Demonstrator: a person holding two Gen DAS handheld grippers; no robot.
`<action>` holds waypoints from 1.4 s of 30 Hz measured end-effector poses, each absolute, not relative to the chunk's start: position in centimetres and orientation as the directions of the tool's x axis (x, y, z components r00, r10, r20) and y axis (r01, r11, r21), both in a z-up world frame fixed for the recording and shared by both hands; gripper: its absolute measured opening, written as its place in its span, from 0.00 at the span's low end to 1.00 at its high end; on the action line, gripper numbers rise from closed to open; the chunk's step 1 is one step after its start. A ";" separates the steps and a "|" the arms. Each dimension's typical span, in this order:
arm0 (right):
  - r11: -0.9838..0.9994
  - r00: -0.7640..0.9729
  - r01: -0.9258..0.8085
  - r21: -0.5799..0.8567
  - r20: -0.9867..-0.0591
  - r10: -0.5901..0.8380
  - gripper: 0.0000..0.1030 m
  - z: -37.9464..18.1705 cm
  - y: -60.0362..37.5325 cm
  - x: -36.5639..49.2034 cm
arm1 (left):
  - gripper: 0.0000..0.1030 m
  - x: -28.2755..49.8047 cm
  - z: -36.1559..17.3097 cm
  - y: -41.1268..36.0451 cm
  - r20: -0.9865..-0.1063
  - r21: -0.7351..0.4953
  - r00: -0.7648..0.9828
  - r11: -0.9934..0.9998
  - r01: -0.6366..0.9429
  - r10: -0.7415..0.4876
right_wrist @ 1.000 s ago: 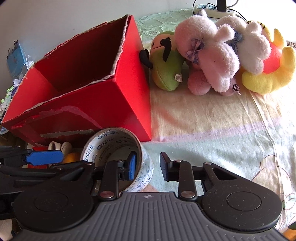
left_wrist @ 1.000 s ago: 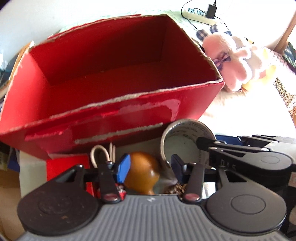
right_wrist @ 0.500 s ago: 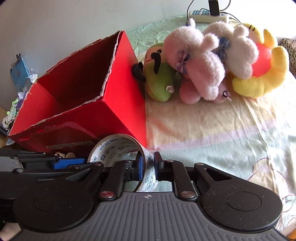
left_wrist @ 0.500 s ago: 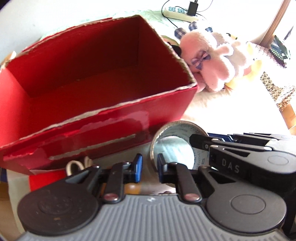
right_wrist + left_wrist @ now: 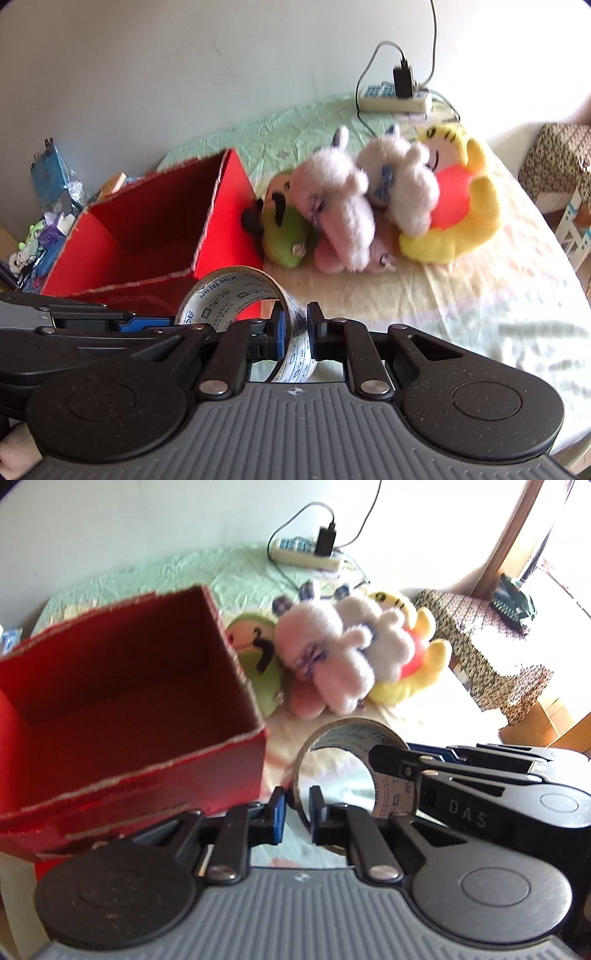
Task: Organize objects
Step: 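Lift the tape roll with the right gripper and carry it over the red box, then lower the tape roll into the red box and open the right gripper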
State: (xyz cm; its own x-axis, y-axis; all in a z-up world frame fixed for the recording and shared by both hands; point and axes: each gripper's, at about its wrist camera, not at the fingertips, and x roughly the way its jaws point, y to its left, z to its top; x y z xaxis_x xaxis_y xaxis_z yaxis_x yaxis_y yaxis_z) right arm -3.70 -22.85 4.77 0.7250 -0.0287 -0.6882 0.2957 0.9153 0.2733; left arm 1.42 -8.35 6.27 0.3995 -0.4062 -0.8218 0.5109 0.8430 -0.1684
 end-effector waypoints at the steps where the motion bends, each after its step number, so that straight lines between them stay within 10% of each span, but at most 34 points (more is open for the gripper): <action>1: 0.920 0.731 0.286 0.269 -0.681 -0.028 0.13 5.2 -23.1 -3.4 | 0.08 1.7 6.4 -8.8 -0.820 -0.162 0.407 0.845 0.510 -0.403; 16: 0.960 0.772 0.049 0.275 -0.621 0.139 0.15 9.9 -21.3 7.0 | 0.08 7.5 13.1 -3.7 -0.741 -0.098 0.596 0.928 0.360 -0.309; 29: 0.971 0.547 0.144 0.192 -0.833 0.084 0.14 3.5 -17.8 16.8 | 0.08 18.7 4.0 0.3 -0.886 -0.164 0.350 0.912 0.375 -0.303; 42: 0.985 0.549 0.156 0.070 -0.835 -0.028 0.18 3.0 -16.7 18.7 | 0.13 22.4 0.9 1.5 -0.905 -0.255 0.235 0.894 0.369 -0.355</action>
